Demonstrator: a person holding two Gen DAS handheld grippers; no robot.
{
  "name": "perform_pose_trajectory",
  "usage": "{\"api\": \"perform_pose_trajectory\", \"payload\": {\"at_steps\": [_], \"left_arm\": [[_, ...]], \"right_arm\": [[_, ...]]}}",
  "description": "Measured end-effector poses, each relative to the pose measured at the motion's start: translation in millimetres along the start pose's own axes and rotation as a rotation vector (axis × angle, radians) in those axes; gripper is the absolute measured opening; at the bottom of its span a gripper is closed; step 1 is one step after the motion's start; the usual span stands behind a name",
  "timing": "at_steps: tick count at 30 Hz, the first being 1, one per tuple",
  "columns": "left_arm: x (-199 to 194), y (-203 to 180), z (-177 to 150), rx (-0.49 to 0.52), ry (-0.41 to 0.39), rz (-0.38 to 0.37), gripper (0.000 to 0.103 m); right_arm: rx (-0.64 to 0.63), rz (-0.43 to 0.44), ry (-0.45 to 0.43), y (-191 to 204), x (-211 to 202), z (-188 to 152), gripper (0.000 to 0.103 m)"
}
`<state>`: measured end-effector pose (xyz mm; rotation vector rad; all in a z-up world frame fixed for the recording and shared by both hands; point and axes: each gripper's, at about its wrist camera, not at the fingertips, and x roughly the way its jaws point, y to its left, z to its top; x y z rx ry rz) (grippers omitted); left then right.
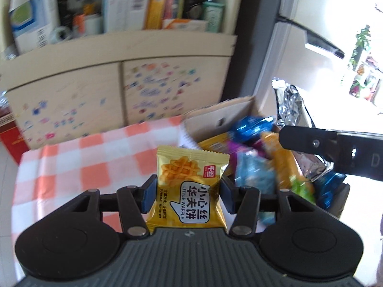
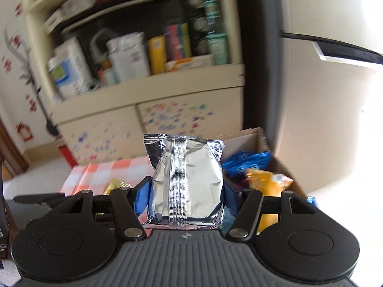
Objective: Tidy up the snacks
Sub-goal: 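Carry the waffle and silver packets over the box, then lower both packets into the box and open both grippers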
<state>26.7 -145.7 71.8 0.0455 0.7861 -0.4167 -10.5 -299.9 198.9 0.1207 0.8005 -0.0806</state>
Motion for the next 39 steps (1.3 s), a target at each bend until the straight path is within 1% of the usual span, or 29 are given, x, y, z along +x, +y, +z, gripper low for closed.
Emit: {"api": "perform_pose_trajectory", "payload": {"at_steps": [4, 7, 14, 15, 16, 17, 19, 20, 23, 25, 28, 32, 35, 39], "left_arm": [[7.7, -27.3, 9.6, 0.015, -0.008, -0.041, 0.053], [13.4, -46.2, 12.7, 0.029, -0.007, -0.067, 0.053], [32.0, -77.5, 16.5, 0.027, 0.008, -0.108, 0.054], [34.0, -80.9, 17.0, 0.033, 0.010, -0.108, 0.056], [35.2, -84.2, 17.1, 0.044, 0.013, -0.105, 0.063], [35.2, -87.0, 17.0, 0.056, 0.012, -0.096, 0.067], [32.2, -90.1, 16.6, 0.072, -0.007, -0.075, 0.087], [30.0, -91.1, 16.1, 0.079, -0.015, -0.065, 0.091], [26.1, -91.2, 15.2, 0.091, -0.016, -0.049, 0.092], [26.5, -90.2, 14.8, 0.093, -0.001, -0.029, 0.095], [27.0, -88.3, 13.6, 0.087, 0.023, -0.003, 0.097], [27.3, -87.3, 12.5, 0.088, 0.068, 0.051, 0.097], [21.3, -86.0, 11.1, 0.083, 0.073, 0.061, 0.098], [14.7, -84.7, 10.2, 0.073, 0.084, 0.075, 0.099]], "right_arm": [[0.083, -0.041, -0.014, -26.1, -7.0, 6.5, 0.068], [0.130, -0.062, -0.012, -38.4, -8.3, 7.8, 0.068], [0.201, -0.114, 0.028, -49.8, 2.0, 3.6, 0.068], [0.216, -0.122, 0.028, -51.6, 3.0, 3.2, 0.068], [0.231, -0.127, 0.025, -54.6, 1.7, 2.6, 0.069], [0.244, -0.124, 0.022, -56.4, 0.9, 2.6, 0.072], [0.264, -0.110, 0.010, -58.2, -1.2, 2.9, 0.076], [0.269, -0.107, 0.005, -58.7, -2.9, 3.2, 0.079], [0.268, -0.121, -0.006, -57.5, -5.2, 4.1, 0.086], [0.269, -0.122, -0.011, -57.8, -6.1, 4.2, 0.088], [0.273, -0.126, -0.008, -58.4, -6.1, 4.4, 0.093], [0.262, -0.123, -0.012, -56.0, -6.8, 5.4, 0.095], [0.257, -0.131, -0.005, -54.4, -7.2, 6.2, 0.100], [0.251, -0.153, 0.005, -53.9, -7.3, 6.2, 0.101]]}}
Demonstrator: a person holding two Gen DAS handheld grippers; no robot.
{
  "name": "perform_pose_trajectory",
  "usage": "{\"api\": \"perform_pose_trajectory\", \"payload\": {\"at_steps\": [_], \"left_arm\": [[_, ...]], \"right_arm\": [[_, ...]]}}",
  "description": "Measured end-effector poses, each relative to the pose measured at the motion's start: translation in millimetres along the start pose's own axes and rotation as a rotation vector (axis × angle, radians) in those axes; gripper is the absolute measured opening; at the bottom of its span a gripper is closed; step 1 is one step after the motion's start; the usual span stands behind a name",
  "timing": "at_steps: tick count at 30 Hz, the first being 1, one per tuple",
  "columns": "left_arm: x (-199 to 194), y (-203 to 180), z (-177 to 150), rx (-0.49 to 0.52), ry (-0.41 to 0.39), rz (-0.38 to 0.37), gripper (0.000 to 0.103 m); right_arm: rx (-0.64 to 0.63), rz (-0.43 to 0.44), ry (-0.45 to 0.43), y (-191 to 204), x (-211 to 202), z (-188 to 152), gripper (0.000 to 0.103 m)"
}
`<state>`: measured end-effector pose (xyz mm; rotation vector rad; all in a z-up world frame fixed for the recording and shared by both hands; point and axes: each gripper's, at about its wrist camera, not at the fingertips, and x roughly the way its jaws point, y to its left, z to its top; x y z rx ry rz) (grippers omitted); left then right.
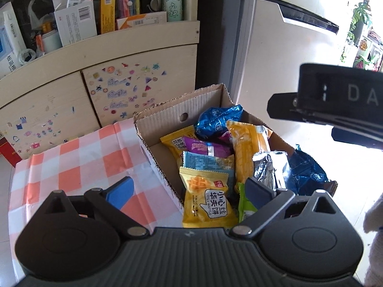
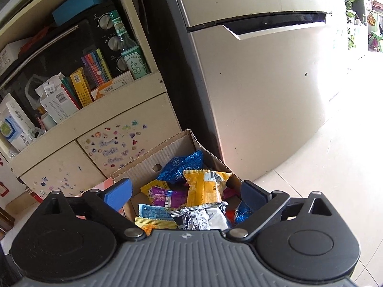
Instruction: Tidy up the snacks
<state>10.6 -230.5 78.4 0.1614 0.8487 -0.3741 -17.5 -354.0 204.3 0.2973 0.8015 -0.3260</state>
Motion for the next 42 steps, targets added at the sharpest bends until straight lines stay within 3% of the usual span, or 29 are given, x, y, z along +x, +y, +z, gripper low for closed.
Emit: {"api": "perform_pose_trajectory", "payload": {"at_steps": [12, 26, 42], "left_arm": [[-9.1, 8.9, -3.2, -0.029, 0.041, 0.056, 0.101], [-19.4, 13.5, -3.2, -0.030, 0.047, 0.122, 0.102], [-18.8, 5.3, 3.6, -0.013, 0.047, 0.162, 0.102]], "right_arm": [[-0.051, -0.104, 0.027, -4.8, -9.8, -3.4, 0.103], [-0.117, -0.265, 0.097, -16.6, -16.6, -33.3, 0.103], [-0.159, -0.262, 0.150, -11.2, -7.8, -37.3, 0.103]]}}
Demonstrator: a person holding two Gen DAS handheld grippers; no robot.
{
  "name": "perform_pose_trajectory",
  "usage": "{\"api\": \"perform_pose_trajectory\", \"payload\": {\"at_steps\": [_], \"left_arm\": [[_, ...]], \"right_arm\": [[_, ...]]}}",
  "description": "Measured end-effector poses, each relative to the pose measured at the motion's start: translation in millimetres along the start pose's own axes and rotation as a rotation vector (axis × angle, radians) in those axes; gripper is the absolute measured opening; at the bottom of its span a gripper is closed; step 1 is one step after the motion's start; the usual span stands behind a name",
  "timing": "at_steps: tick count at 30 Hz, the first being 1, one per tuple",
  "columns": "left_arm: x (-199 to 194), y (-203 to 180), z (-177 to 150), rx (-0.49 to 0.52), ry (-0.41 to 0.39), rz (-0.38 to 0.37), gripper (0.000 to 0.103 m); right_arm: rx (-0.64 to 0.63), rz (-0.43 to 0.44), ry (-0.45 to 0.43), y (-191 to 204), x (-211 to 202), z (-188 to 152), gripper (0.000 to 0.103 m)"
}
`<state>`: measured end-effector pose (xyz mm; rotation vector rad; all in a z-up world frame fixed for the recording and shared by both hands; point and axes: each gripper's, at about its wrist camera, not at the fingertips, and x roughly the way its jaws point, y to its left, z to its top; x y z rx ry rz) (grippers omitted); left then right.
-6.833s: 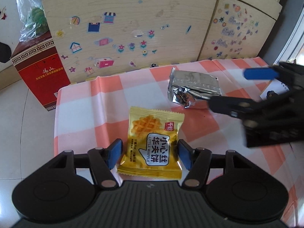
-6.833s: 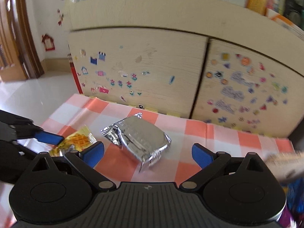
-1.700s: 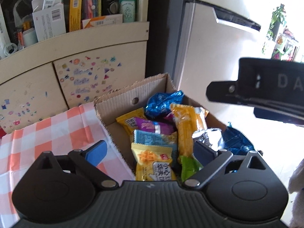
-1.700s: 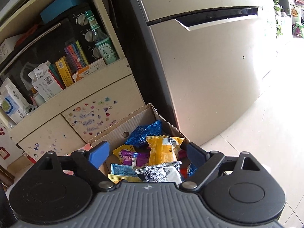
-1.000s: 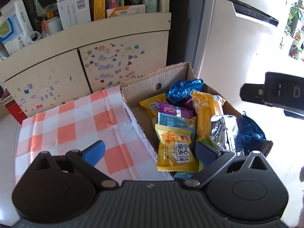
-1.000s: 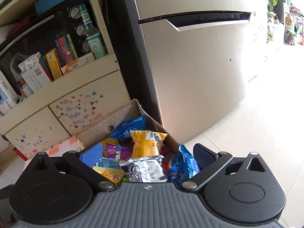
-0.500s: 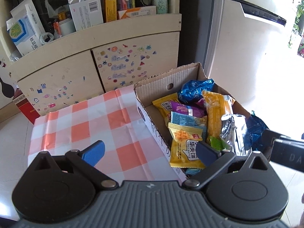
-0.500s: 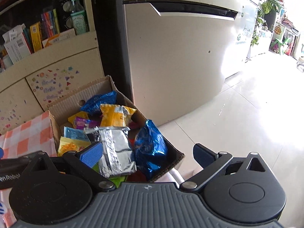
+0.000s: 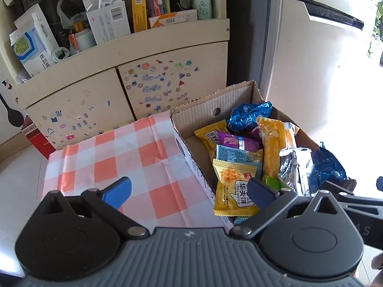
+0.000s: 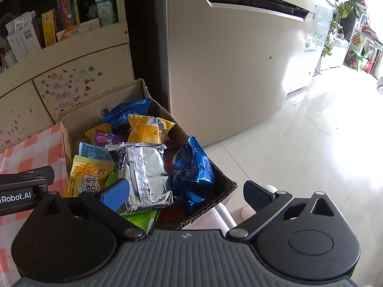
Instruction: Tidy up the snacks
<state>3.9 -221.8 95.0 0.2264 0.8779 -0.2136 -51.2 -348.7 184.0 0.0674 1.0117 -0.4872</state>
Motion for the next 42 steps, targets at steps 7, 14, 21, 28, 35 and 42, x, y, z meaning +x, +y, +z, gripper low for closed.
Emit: {"api": "perform_pose_trajectory", "payload": {"at_steps": [7, 14, 21, 28, 35, 42], "left_arm": [[2.6, -0.4, 1.3, 0.010, 0.007, 0.009, 0.102], [-0.5, -1.2, 3.3, 0.021, -0.009, 0.017, 0.102], [-2.8, -1.2, 4.3, 0.021, -0.019, 0.034, 0.102], [-1.7, -2.4, 3.5, 0.018, -0.021, 0.043, 0.102], [-2.6, -3.1, 2.9, 0.026, -0.023, 0.056, 0.102], [-2.7, -1.0, 1.9, 0.018, -0.021, 0.056, 0.102]], "right_arm": [[0.001, 0.001, 0.001, -0.1, -0.2, 1.4, 0.103], [0.003, -0.006, 0.007, 0.0, 1.8, 1.3, 0.103], [-0.003, -0.013, 0.004, 2.4, 1.9, 1.4, 0.103], [-0.010, -0.025, 0.004, 3.5, 2.3, 1.0, 0.103], [-0.013, -0.026, 0.004, 4.3, 2.2, 0.8, 0.103], [-0.015, -0.025, 0.004, 5.6, 2.2, 0.1, 0.103]]}}
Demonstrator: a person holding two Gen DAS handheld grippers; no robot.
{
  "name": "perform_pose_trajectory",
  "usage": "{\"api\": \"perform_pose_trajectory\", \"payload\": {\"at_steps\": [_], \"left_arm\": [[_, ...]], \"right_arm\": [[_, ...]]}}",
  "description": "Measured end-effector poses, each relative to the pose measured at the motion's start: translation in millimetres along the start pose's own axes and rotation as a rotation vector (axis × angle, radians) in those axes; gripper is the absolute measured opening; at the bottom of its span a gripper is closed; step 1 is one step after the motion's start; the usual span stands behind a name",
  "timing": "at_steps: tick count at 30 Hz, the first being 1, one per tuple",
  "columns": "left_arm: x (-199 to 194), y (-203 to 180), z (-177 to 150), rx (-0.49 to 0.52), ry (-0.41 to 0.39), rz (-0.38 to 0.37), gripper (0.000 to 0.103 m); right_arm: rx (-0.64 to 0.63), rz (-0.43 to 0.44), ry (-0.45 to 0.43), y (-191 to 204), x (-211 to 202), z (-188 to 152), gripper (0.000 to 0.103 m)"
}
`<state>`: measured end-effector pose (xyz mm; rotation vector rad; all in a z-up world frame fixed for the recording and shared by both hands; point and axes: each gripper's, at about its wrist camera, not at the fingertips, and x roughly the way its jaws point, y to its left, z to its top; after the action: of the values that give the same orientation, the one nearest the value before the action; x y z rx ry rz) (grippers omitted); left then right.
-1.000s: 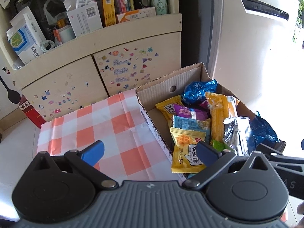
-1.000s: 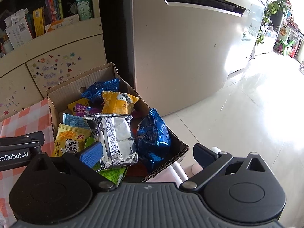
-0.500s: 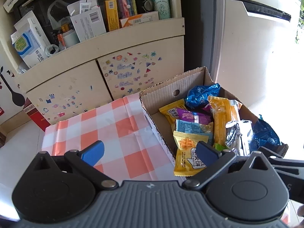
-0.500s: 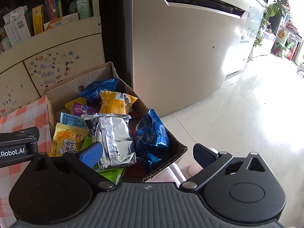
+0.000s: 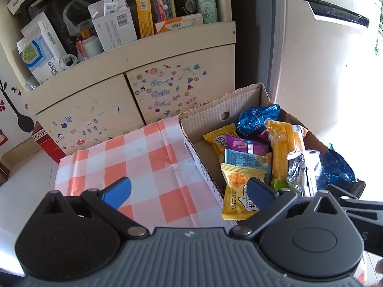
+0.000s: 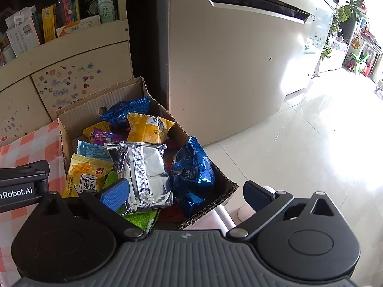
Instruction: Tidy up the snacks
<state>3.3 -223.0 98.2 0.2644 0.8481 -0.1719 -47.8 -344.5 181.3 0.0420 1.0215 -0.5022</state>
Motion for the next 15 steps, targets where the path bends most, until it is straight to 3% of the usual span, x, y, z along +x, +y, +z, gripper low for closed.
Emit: {"api": "perform_pose_trajectory", "payload": {"at_steps": [15], "left_arm": [[1.7, 3.6, -1.0, 0.004, 0.005, -0.001, 0.102]], "right_arm": [[-0.013, 0.008, 0.007, 3.2, 2.6, -0.4, 0.103]]}}
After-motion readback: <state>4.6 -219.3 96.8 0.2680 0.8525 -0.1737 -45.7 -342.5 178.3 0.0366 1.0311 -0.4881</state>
